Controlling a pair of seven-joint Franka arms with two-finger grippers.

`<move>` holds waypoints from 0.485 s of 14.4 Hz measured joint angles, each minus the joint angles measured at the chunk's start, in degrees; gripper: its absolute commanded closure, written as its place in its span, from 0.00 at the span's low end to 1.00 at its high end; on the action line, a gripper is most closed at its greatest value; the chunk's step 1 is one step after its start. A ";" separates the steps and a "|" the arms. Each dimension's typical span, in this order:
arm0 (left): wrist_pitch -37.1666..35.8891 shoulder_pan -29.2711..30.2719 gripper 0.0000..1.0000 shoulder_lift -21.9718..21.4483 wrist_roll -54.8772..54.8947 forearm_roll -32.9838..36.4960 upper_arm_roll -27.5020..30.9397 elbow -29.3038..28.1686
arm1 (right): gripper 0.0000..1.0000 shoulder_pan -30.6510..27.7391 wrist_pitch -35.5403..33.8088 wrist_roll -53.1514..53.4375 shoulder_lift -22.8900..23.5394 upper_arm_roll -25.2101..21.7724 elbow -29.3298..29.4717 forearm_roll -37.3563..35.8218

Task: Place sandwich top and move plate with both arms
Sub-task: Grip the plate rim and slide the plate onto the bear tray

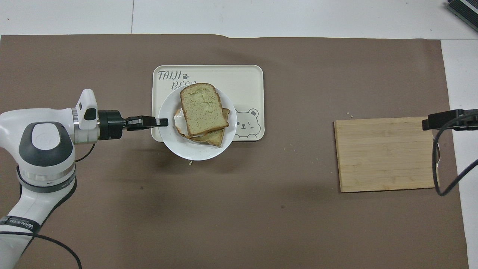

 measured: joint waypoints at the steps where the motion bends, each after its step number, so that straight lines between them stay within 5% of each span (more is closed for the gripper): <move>1: 0.00 0.11 1.00 2.09 0.01 0.02 -0.07 2.04 | 0.00 0.00 0.00 0.00 0.00 0.00 0.00 0.00; 7: 0.14 0.81 1.00 15.37 0.46 0.05 -0.25 13.44 | 0.00 0.00 0.00 0.00 0.00 0.00 0.00 0.00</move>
